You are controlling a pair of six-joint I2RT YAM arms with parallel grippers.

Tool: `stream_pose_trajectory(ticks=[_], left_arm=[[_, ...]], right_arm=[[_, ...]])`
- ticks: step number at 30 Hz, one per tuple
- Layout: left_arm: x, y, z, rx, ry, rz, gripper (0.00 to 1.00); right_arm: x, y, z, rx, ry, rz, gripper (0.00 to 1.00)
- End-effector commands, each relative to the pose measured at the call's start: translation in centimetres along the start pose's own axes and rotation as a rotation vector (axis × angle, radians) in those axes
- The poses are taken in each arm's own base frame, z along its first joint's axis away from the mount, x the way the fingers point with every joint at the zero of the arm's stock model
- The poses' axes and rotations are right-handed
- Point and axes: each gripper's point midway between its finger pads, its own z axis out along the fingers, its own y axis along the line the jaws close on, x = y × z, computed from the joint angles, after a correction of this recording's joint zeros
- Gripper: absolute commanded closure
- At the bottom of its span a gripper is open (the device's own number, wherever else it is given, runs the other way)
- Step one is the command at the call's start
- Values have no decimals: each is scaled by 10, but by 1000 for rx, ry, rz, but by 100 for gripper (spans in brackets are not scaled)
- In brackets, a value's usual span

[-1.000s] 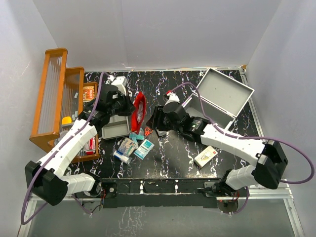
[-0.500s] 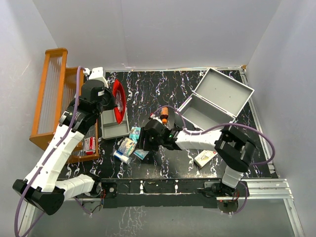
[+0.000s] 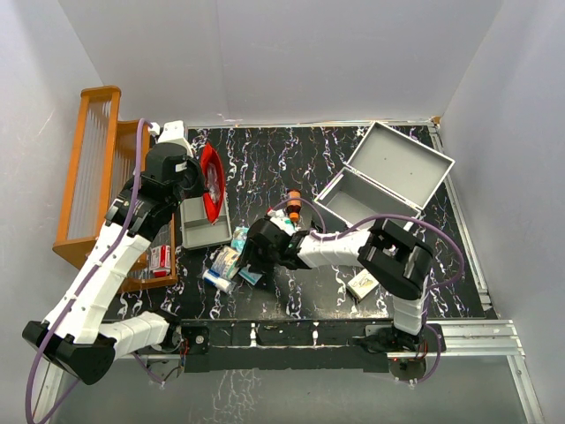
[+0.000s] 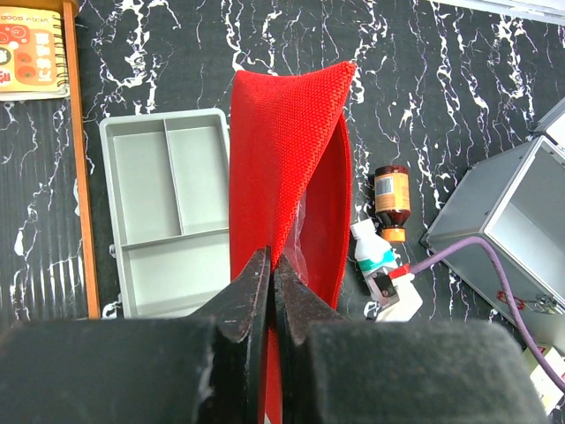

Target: Organize the medicine kit

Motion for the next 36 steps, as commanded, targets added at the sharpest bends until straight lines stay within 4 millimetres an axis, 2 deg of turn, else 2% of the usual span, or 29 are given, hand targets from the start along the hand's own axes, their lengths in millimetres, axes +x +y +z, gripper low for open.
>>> stream_pose_trajectory(ticks=[1,8,14,16,18,25,27,31,33,36], left_arm=[[-6,1,-5,3,-14,-10,100],[-2,-1,-4,13,0,-11,100],[-1,-2,-4,21,6,-12,100],[1,-3,-3,25,11,-13,100],[0,-4,-3,31,11,-15,100],[4,-6,-1,40,24,-12,100],[4,-7,0,47,25,-12,100],[7,-10,2,59,32,-13,100],[9,-12,4,74,41,-7,100],[17,-19,7,113,64,7,100]], right_arm=[[-16,25,4,-50,-67,56,56],[-12,29,12,-65,-44,90,61],[-20,31,15,-74,-89,113,66],[-23,32,15,-83,-103,115,72],[-26,34,16,-89,-117,104,82],[-40,35,10,-90,-184,52,96],[-45,36,6,-92,-207,36,100],[-59,34,-7,-85,-261,-10,100],[-69,31,-21,-84,-295,-43,100],[-86,28,-51,-98,-333,-98,100]])
